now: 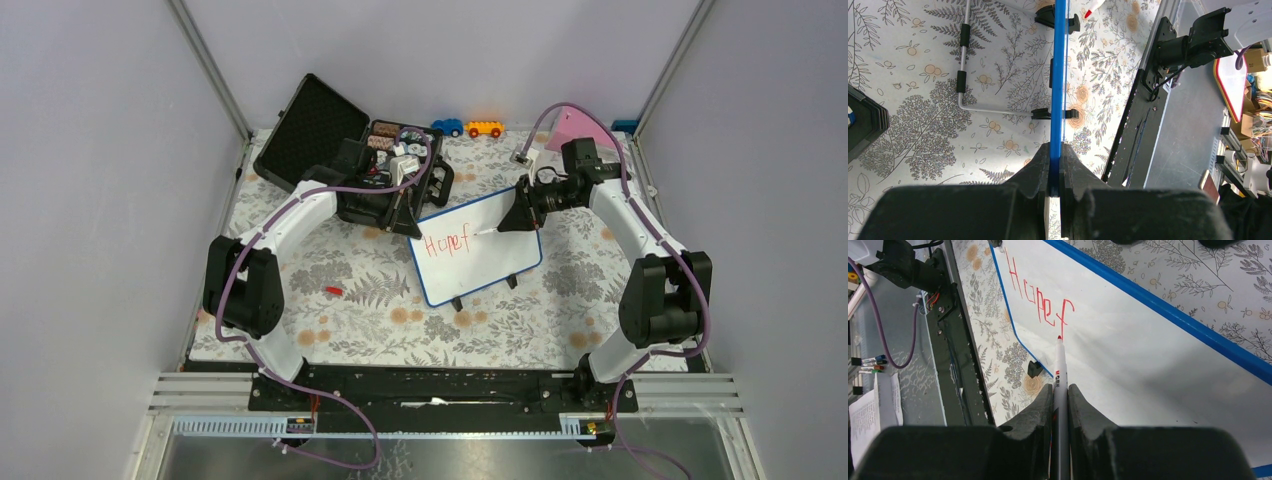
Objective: Write a sentence on the whiteboard
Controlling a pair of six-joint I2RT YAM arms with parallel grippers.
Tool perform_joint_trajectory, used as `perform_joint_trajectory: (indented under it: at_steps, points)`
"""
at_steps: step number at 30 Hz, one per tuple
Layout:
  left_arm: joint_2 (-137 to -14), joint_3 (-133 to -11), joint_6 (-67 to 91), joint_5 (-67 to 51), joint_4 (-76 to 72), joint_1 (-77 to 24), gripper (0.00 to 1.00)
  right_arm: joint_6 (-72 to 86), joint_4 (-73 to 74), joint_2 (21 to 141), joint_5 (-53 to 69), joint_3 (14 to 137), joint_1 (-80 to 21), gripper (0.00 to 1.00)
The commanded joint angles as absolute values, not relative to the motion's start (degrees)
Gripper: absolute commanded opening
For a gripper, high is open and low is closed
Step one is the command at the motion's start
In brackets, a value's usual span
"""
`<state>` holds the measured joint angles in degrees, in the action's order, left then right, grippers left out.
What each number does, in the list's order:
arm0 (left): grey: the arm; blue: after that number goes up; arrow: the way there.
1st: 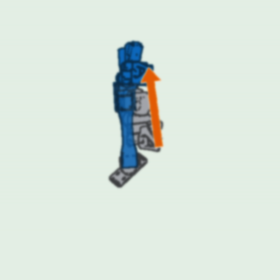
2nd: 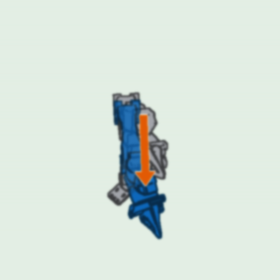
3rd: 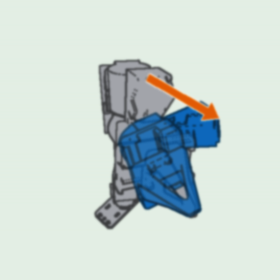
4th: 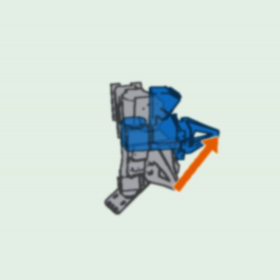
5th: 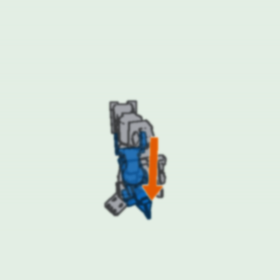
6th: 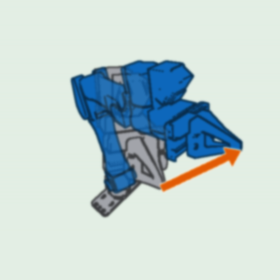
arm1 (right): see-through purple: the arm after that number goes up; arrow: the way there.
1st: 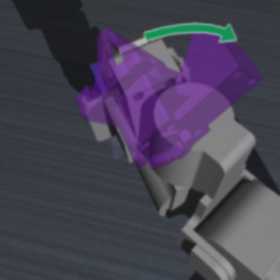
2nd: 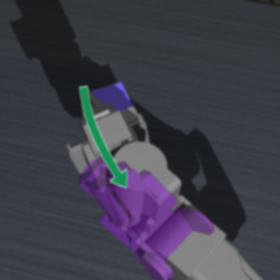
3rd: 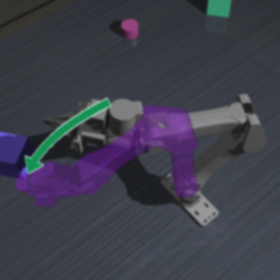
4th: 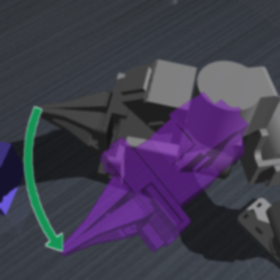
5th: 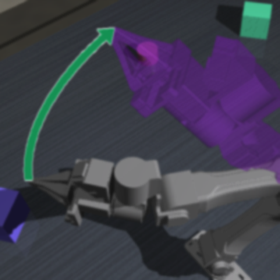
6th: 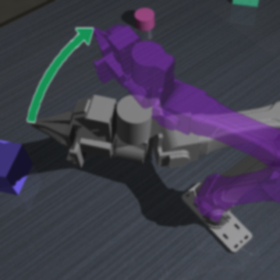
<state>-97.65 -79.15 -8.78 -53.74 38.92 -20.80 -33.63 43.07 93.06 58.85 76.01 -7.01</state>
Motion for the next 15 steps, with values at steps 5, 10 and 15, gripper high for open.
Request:
perform_joint_trajectory:
  at_steps: [5,10,15]
  points:
    - [-98.0,-79.9,-10.2,-53.0,38.7,-21.5,0.0,-33.9,42.4,93.4,59.3,77.6,-7.0,0.0]
    - [-97.9,-80.0,-10.2,-52.9,38.7,-21.5,0.0,-33.6,42.0,94.2,59.1,78.3,-7.6,0.0]
    - [-97.8,-79.8,-10.2,-52.7,38.7,-21.5,0.0,-33.5,41.8,95.1,58.3,78.5,-8.4,0.0]
